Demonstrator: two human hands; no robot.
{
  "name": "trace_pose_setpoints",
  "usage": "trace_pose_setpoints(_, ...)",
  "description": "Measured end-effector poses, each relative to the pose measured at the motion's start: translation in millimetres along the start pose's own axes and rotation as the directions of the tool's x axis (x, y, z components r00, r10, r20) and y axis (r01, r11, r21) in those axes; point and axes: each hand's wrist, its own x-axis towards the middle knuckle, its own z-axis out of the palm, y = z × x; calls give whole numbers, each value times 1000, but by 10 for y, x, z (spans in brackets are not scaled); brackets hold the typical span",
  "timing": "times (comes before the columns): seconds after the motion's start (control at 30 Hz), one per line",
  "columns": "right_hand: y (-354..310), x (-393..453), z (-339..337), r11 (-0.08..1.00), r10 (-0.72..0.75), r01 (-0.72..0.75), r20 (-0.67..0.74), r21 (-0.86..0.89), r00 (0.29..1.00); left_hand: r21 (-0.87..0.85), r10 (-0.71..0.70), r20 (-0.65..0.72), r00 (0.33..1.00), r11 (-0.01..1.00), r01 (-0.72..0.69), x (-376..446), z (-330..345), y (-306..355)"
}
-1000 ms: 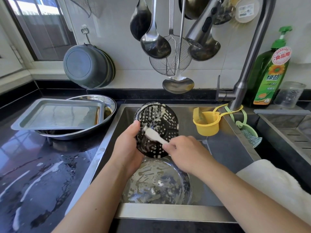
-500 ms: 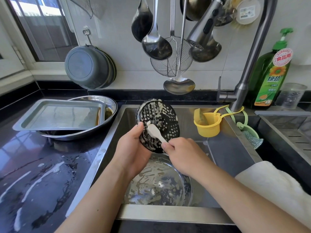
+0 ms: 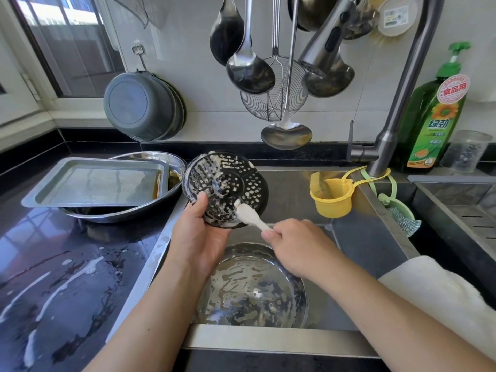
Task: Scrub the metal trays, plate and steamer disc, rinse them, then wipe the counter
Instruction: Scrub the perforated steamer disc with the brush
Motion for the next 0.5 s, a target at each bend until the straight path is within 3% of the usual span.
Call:
trace_pose_setpoints(0.1,38,9,-41,1000,24,-24,-17,-9,1000,1,21,-13,1000,1000,-21,4,1,-4)
trace_pose_setpoints(0.3,-103,-34,79,996,-90,89,51,18,995,42,29,3,1000,999,-29,-44,28,-30)
trace_pose_setpoints(0.5,39,-11,-81,999,34,-34,26,-3,999,7,43,-52,998,999,-43,-18,26,8)
